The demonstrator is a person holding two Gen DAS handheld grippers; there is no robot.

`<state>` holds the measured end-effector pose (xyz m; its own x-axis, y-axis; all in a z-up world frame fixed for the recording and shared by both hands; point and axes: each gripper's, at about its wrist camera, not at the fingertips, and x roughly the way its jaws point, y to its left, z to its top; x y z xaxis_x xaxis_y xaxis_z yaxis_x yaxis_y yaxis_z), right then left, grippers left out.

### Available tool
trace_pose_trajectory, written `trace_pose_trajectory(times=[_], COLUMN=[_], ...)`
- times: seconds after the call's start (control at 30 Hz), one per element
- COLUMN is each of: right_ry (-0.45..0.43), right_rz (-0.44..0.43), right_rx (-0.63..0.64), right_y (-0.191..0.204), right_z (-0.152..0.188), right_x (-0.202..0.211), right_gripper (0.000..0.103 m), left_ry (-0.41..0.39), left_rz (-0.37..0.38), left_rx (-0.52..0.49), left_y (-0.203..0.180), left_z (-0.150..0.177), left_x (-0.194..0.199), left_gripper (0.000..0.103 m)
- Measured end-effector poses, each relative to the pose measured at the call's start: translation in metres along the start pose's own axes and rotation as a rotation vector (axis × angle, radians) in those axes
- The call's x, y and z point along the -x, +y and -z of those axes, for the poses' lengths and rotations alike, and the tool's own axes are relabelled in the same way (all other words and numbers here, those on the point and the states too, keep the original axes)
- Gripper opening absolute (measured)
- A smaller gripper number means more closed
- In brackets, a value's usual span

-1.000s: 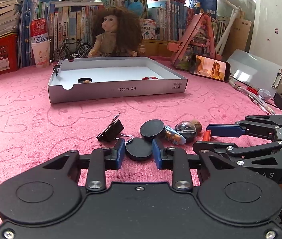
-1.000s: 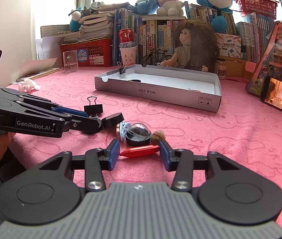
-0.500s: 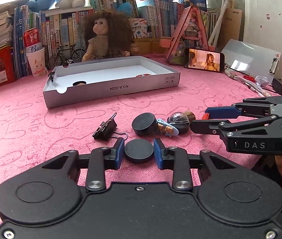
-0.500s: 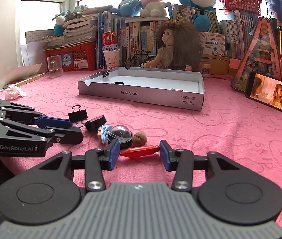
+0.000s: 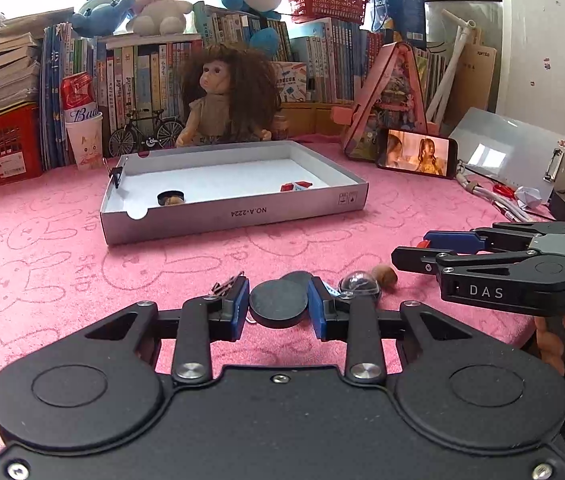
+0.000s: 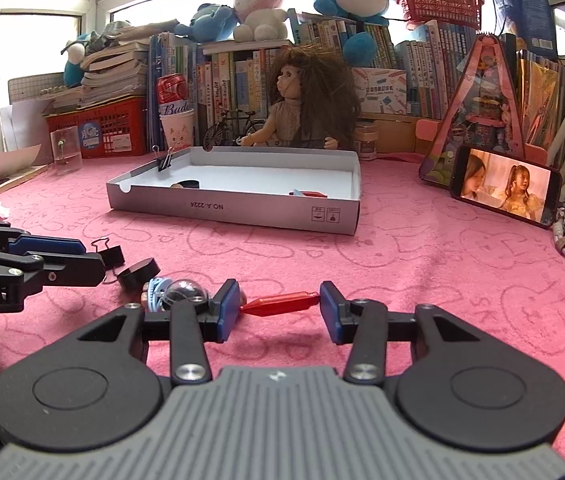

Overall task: Organize rigid objects
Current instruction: 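Grasp a black round lid with the left gripper while the right gripper grasps a red pen, then carry the black lid with the left gripper while the right gripper carries the red pen over the tray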

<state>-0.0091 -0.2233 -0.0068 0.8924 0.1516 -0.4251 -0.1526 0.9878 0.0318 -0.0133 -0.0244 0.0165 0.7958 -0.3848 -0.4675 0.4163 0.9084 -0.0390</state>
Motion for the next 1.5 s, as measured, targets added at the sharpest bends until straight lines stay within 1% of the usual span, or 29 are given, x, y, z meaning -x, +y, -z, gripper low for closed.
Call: trace_pose_trajectory(times=[0.17, 0.47, 0.77, 0.97, 1.1, 1.17, 1.27, 1.4, 1.5], right_ry=[-0.003, 0.001, 0.001, 0.009, 0.024, 0.032, 0.06, 0.114, 0.163], right_rz=[0.022, 0.046, 0.04, 0.029, 0.019, 0.02, 0.005, -0.014, -0.024], right_rx=[-0.043, -0.091, -0.13, -0.162, -0.181, -0.194, -0.248, -0.328, -0.341], right_y=[-0.007, -0.015, -0.021, -0.027, -0.031, -0.034, -0.042, -0.055, -0.06], right_z=[-0.01, -0.023, -0.04, -0.054, -0.063, -0.07, -0.086, -0.105, -0.118], right_x=[-0.006, -0.021, -0.039, -0.057, -0.07, -0.08, -0.098, -0.126, -0.146], right_gripper=[0.049, 0.049, 0.049, 0.049, 0.049, 0.049, 0.049, 0.049, 0.049], left_ry=[-0.023, -0.029, -0.035, -0.038, -0.04, -0.029, 0.001, 0.045, 0.08], left_rz=[-0.014, -0.048, -0.078, -0.09, -0.093, -0.089, -0.076, -0.096, -0.105], left_rx=[0.018, 0.065, 0.092, 0.145, 0.161, 0.178, 0.214, 0.252, 0.285], left_y=[0.007, 0.025, 0.042, 0.057, 0.066, 0.072, 0.083, 0.099, 0.111], left_z=[-0.015, -0.033, -0.05, -0.068, -0.081, -0.089, -0.104, -0.124, -0.136], left_x=[-0.003, -0.015, -0.034, -0.051, -0.067, -0.078, -0.1, -0.131, -0.154], left_gripper=[0.03, 0.03, 0.03, 0.03, 0.03, 0.03, 0.03, 0.03, 0.03])
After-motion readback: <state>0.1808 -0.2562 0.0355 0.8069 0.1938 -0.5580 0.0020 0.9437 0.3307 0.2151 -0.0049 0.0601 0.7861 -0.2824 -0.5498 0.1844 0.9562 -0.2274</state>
